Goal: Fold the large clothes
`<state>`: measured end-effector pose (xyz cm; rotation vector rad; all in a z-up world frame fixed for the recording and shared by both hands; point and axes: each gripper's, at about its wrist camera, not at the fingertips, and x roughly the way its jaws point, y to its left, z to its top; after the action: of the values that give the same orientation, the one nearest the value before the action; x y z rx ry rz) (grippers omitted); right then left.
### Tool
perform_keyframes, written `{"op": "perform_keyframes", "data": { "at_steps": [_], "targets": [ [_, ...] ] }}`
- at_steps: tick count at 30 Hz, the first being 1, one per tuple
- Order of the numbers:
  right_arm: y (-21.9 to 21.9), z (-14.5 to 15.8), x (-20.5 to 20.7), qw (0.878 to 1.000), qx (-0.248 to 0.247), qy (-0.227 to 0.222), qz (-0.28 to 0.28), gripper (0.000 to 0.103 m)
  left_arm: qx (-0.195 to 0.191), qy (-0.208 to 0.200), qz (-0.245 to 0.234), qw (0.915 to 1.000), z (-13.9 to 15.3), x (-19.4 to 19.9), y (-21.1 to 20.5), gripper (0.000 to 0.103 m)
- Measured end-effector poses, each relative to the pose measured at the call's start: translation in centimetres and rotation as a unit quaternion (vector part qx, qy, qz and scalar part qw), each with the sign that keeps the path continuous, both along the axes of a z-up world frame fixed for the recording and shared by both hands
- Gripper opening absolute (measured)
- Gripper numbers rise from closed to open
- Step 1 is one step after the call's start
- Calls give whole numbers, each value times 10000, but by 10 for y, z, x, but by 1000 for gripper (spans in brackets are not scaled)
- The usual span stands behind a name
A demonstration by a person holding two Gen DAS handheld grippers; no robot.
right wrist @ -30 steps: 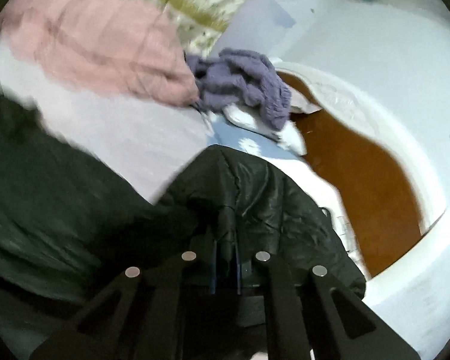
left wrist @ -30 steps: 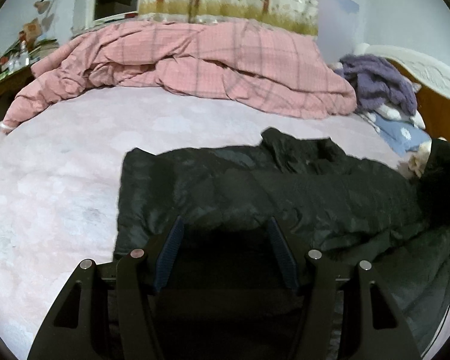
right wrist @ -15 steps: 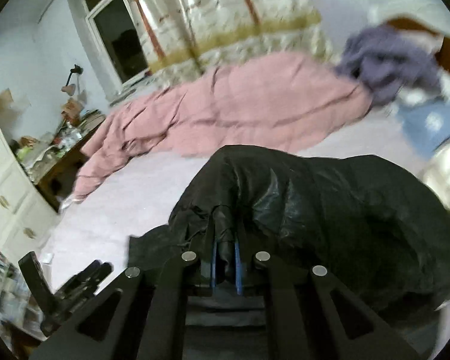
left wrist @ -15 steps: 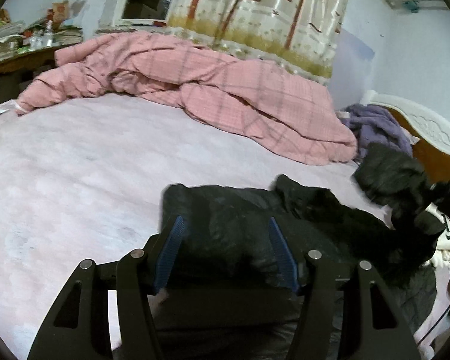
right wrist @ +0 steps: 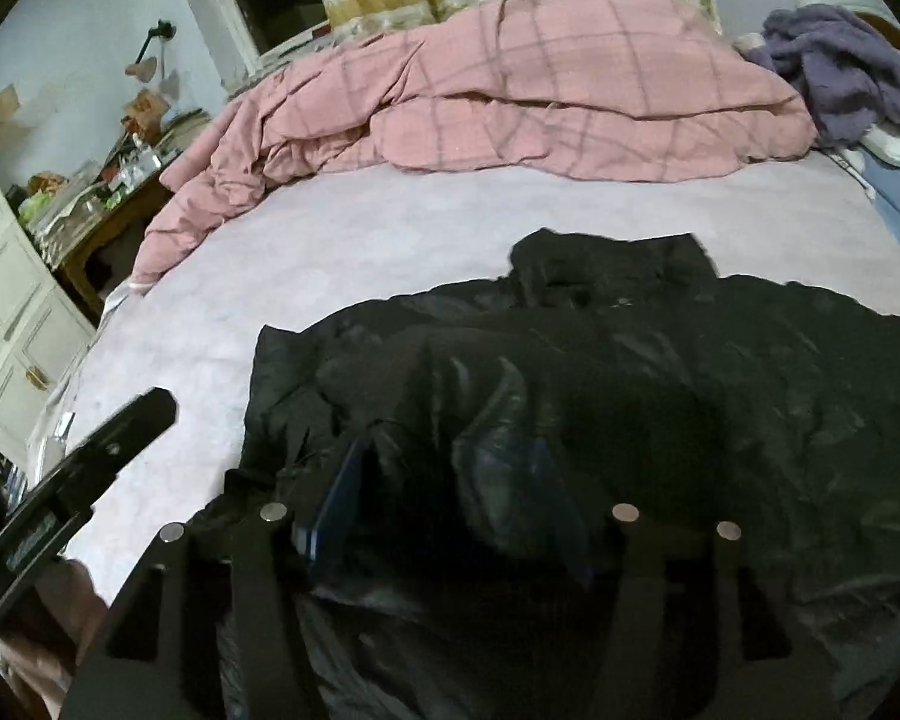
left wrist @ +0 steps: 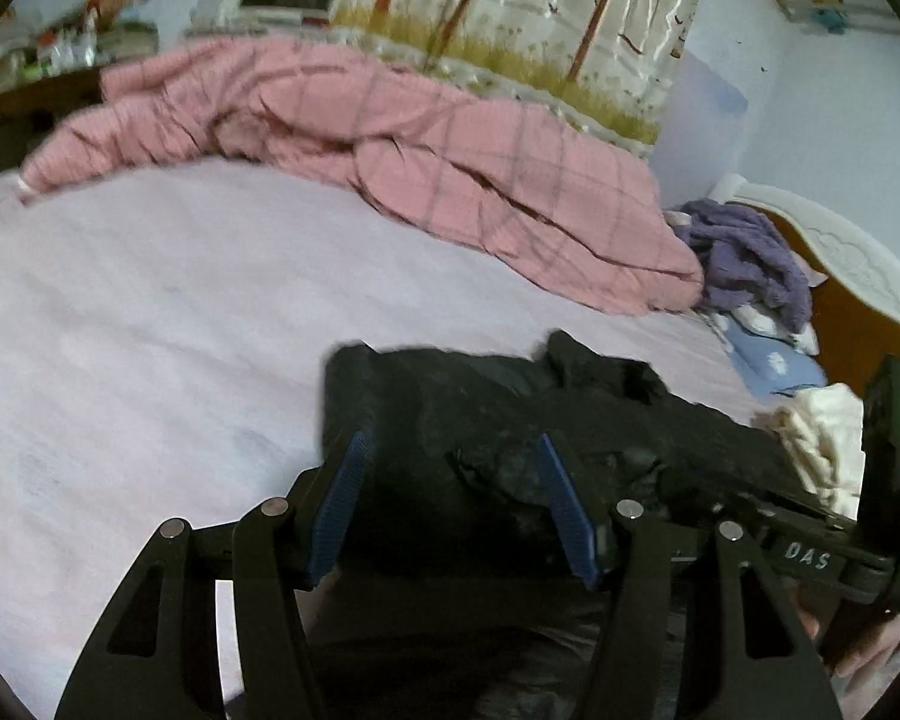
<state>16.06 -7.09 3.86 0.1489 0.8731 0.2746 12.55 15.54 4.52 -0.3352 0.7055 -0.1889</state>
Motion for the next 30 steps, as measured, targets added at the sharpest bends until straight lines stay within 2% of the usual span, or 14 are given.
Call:
{"op": "perform_keyframes", "data": {
  "at_steps": [4,7,8,9,11,13,14,16,20,23,26,28,30],
  "targets": [
    [-37,18,-18,9983,-319,-393,-292,62,-252,278,-574,9976,-10,4,-20,58],
    [-82,36,-34,9921,-654,-829,-682,68,-788,702,-1027,9891,-26,15,-37,58],
    [-95,41,-37,9905,-689,-891,-788,68,-864,806,-1056,9874,-31,18,-43,58],
    [-110,45,-41,9885,-729,-939,-933,68,-821,878,-1019,9875,-35,20,-48,58],
    [-145,52,-48,9827,-803,-1041,-1304,68,-486,943,-668,9921,-39,24,-56,57],
    [-179,57,-56,9756,-814,-1136,-1695,68,-145,836,-475,9953,-38,23,-65,54],
    [-198,58,-60,9724,-769,-1152,-1876,68,31,757,-413,9963,-36,22,-67,46],
    [-225,54,-65,9715,-633,-1029,-2040,68,448,669,-158,9966,-34,21,-70,3],
    [-258,35,-68,9750,-431,-736,-2050,56,1057,97,601,9925,-19,11,-53,1],
    [-263,15,-64,9827,-229,-498,-1770,49,992,-39,992,9901,-11,7,-30,1],
    [-257,-7,-57,9927,-44,-106,-1200,49,1125,-89,1253,9857,-10,8,-14,1],
    [-250,-20,-50,9934,-188,90,-1128,49,1218,-86,1359,9832,-11,12,-9,1],
    [-240,-33,-32,9888,-687,392,-1267,45,1199,-28,1391,9830,-16,17,-6,1]
  ]
}}
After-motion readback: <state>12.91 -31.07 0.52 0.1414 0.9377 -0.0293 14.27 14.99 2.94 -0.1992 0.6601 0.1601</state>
